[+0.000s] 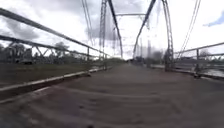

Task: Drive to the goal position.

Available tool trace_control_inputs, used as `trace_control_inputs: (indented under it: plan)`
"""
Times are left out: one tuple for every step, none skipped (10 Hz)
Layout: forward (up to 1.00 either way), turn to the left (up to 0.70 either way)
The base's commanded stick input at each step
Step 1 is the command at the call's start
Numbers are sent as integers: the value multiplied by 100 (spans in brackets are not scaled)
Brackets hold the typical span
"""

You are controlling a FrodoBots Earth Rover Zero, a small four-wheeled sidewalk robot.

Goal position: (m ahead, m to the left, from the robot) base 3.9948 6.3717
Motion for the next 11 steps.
trace_control_inputs:
  plan:
    - [100,0]
    - [100,0]
    - [100,0]
    - [100,0]
    - [100,-4]
    - [100,-9]
    - [100,-13]
    - [100,-19]
    - [100,-24]
    - [100,-25]
    - [100,-25]
